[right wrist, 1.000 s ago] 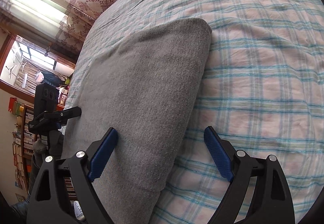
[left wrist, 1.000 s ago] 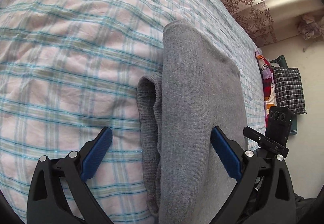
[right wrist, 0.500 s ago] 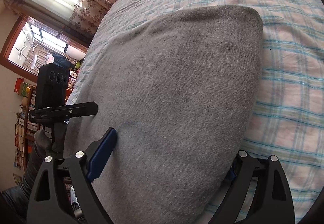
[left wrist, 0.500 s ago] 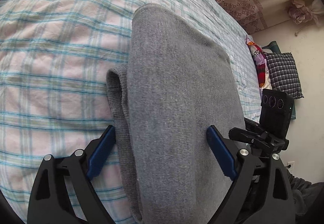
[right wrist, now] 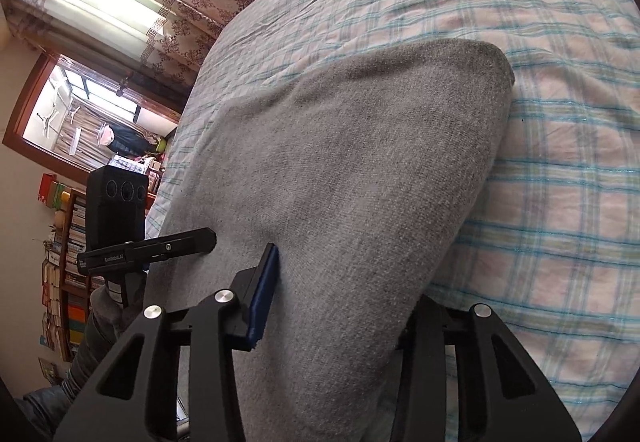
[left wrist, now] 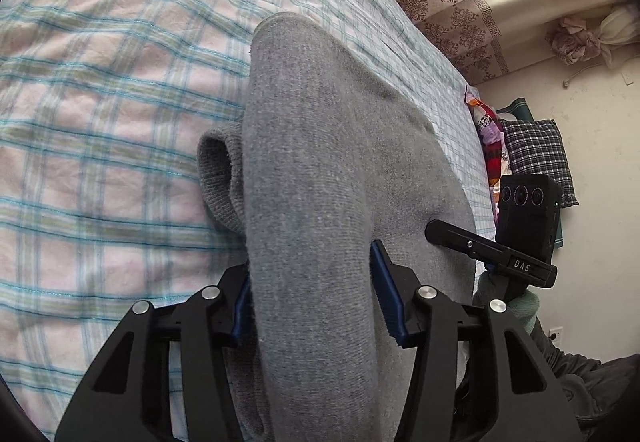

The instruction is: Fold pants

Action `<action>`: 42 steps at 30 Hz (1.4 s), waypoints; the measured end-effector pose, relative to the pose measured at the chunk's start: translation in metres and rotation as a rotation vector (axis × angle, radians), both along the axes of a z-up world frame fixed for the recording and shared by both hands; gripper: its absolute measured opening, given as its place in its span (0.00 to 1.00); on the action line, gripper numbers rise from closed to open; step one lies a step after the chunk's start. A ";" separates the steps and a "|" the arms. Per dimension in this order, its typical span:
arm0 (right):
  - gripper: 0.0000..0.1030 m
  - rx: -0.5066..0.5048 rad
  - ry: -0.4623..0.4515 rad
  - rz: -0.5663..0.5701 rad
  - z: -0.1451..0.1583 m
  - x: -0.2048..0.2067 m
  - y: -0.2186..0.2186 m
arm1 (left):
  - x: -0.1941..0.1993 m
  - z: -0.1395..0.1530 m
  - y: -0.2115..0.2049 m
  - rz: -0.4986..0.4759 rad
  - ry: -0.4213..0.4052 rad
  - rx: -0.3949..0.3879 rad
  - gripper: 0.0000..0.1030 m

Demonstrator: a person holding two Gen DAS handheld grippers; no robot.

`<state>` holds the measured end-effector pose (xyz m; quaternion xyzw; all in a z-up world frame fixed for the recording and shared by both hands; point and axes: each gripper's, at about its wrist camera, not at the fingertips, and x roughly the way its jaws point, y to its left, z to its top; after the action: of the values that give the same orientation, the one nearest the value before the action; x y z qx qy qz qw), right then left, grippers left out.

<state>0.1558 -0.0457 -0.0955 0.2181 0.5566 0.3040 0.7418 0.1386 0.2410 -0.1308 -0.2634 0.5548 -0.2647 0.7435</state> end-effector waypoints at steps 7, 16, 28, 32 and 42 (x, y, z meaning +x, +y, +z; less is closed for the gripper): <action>0.28 0.014 -0.062 0.018 0.027 -0.001 -0.003 | -0.009 0.022 0.002 0.023 -0.039 -0.008 0.42; 0.27 0.008 -0.161 -0.009 0.068 0.009 -0.037 | 0.003 0.050 -0.032 -0.006 -0.088 -0.025 0.40; 0.27 -0.043 -0.207 -0.135 0.085 0.060 -0.140 | 0.071 0.066 -0.131 -0.095 -0.117 -0.028 0.40; 0.27 -0.069 -0.188 -0.178 0.075 0.088 -0.170 | 0.101 0.058 -0.164 -0.118 -0.095 -0.020 0.39; 0.27 -0.110 -0.124 -0.224 0.043 0.153 -0.221 | 0.169 0.033 -0.223 -0.135 -0.034 -0.007 0.39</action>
<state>0.3088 -0.2662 -0.0520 0.2188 0.4976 0.2012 0.8149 0.3071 0.0180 -0.0977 -0.2235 0.5575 -0.3208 0.7323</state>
